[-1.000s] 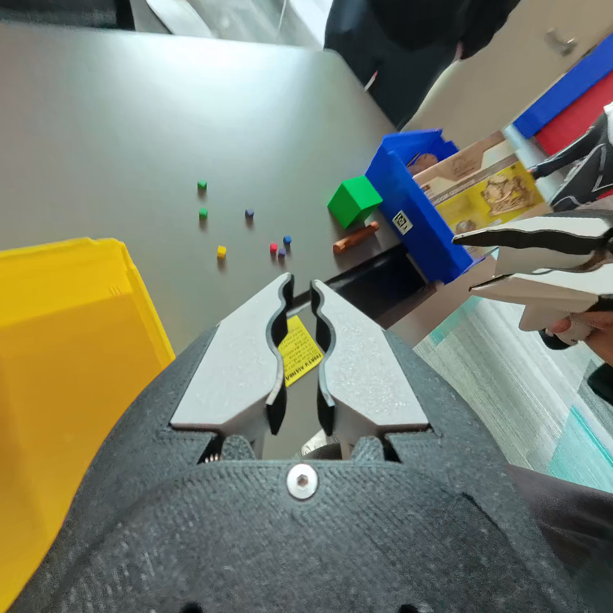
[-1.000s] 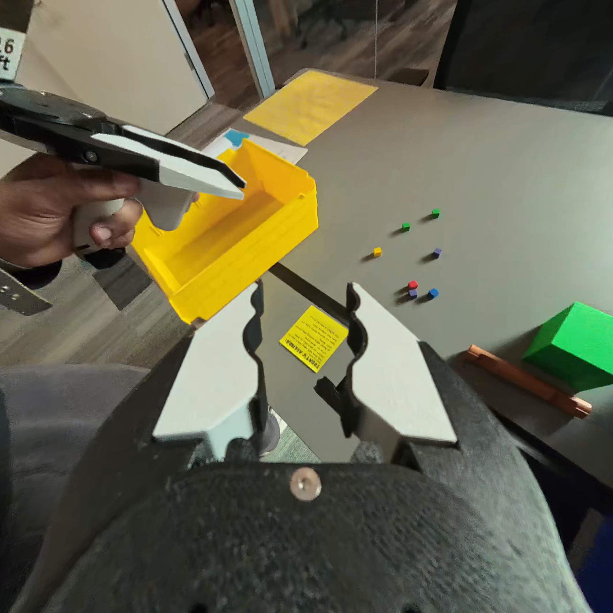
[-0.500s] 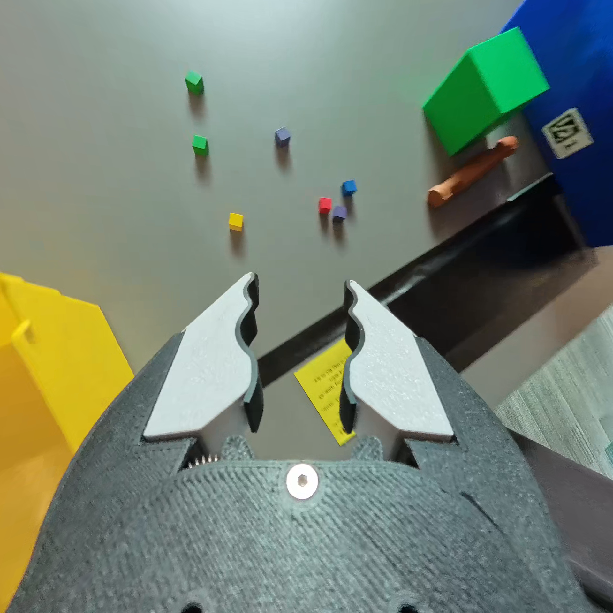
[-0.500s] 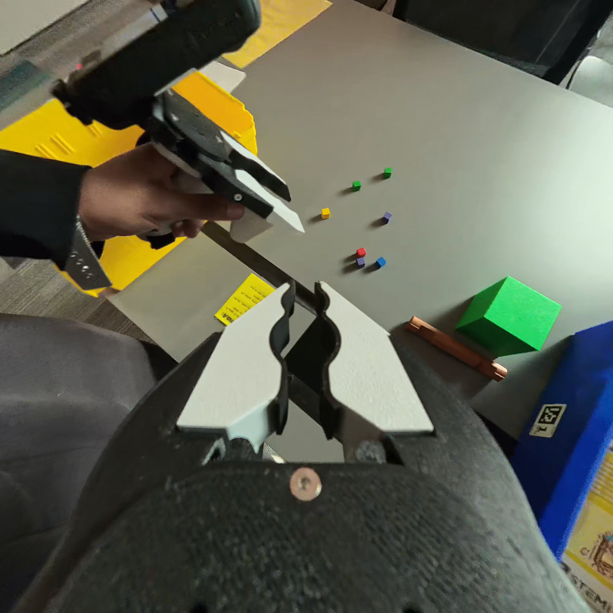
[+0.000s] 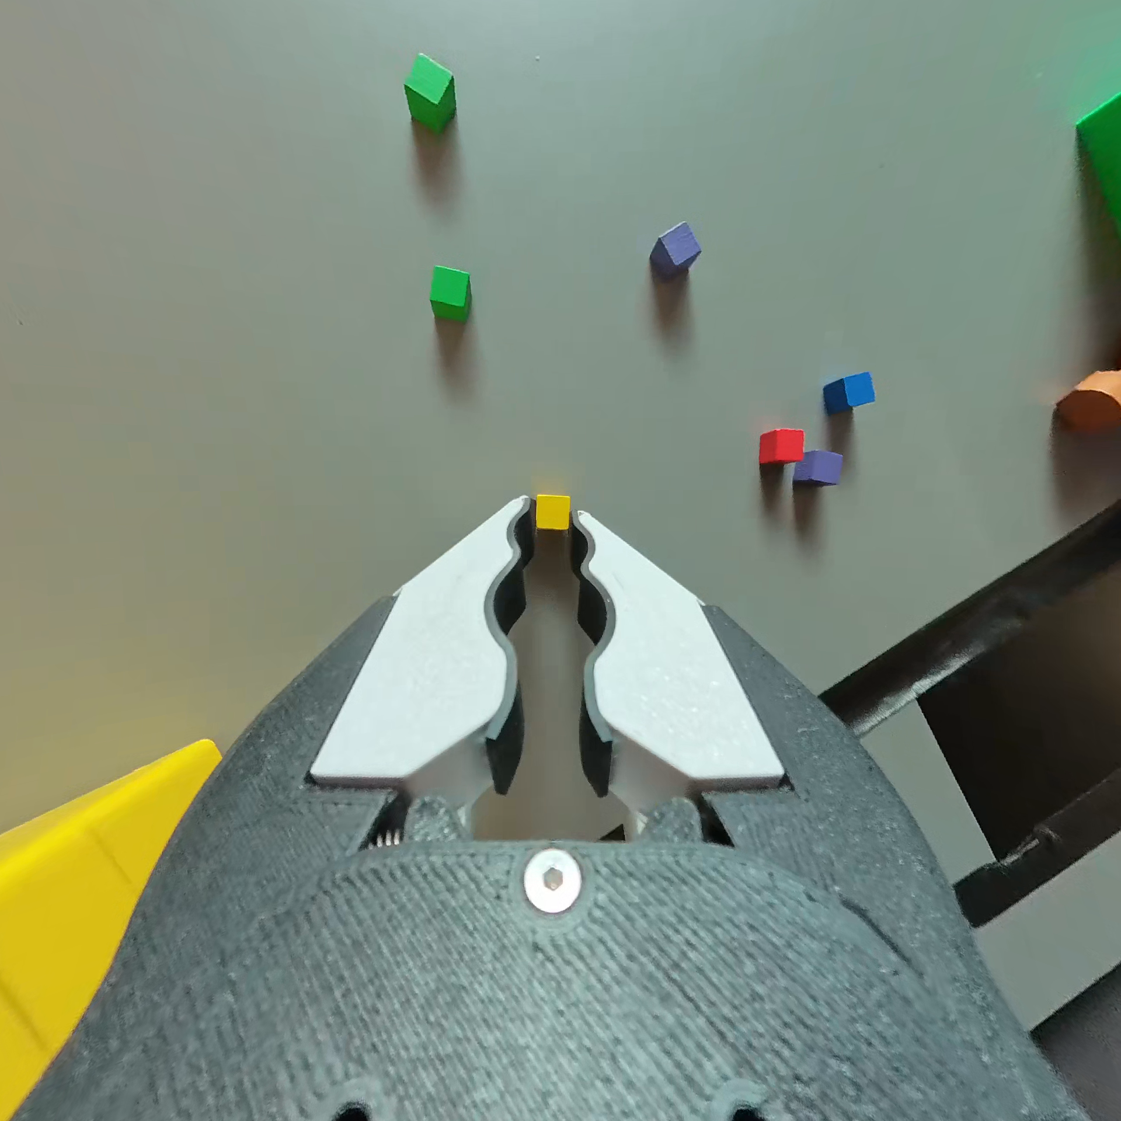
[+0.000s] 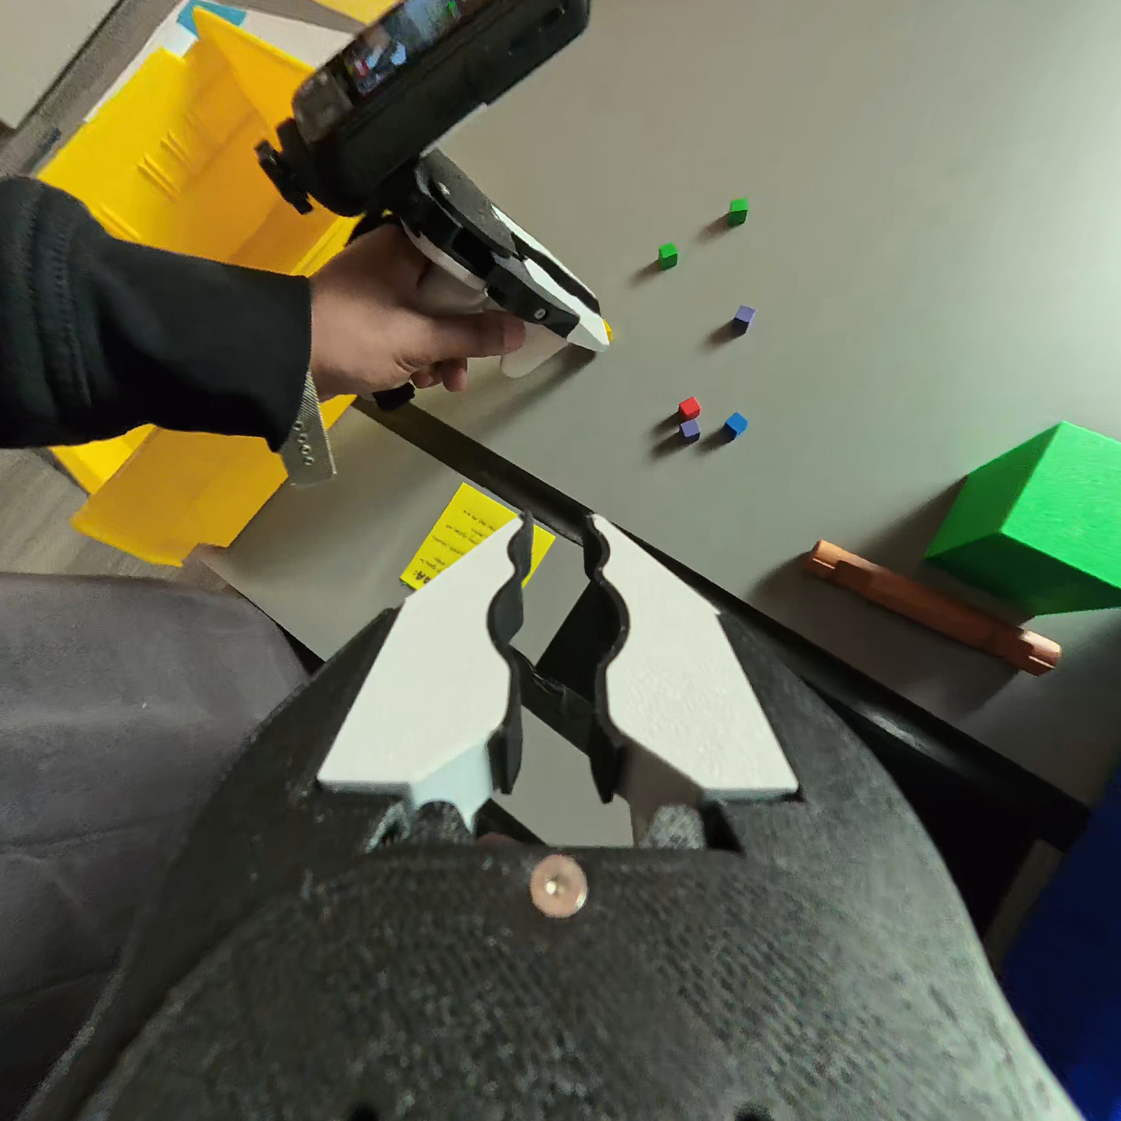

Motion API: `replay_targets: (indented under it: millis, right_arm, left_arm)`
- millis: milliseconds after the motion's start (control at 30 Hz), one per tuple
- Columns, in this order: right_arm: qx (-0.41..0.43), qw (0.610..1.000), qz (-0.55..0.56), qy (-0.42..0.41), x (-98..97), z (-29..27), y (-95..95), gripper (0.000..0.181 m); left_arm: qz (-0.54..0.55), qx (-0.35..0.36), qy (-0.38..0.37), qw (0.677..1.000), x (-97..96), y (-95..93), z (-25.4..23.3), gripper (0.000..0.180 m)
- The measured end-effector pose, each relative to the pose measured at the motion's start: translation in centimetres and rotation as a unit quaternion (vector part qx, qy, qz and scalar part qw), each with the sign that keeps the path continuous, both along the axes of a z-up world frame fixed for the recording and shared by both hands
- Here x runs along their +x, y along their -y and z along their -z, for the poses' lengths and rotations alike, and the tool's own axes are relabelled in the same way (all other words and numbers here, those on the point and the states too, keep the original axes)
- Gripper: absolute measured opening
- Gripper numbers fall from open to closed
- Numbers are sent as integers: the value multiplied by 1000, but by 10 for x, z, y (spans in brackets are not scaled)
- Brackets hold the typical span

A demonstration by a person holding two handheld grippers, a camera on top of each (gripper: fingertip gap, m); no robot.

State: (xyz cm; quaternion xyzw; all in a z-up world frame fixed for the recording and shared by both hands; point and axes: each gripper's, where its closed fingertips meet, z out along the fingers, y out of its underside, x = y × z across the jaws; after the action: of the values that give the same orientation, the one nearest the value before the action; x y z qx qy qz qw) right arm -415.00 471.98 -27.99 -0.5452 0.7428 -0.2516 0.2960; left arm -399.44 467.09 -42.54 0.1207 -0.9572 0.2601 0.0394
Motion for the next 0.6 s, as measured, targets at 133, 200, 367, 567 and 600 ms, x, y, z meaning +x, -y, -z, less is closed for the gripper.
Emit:
replay_targets:
  millis: [133, 200, 367, 567, 600]
  right_arm:
    - [-5, 1000, -23, -7, 8, 12, 14, 16]
    - [-3, 1000, -19, -16, 14, 27, 31, 22]
    - [-28, 993, -17, -117, 28, 96, 78, 39]
    - [-41, 987, -100, -120, 69, 131, 77, 33]
    - [-37, 987, -104, -120, 73, 135, 77, 30]
  left_arm:
    - [-7, -19, -19, 1000, -7, -11, -16, 8]
    - [-3, -21, -24, 999, -15, -22, -24, 8]
    - [19, -13, -21, 1000, -39, -48, -34, 8]
    - [8, -1, -33, 999, -58, -65, -32, 8]
    - [5, 1, -33, 999, -59, -65, -30, 8]
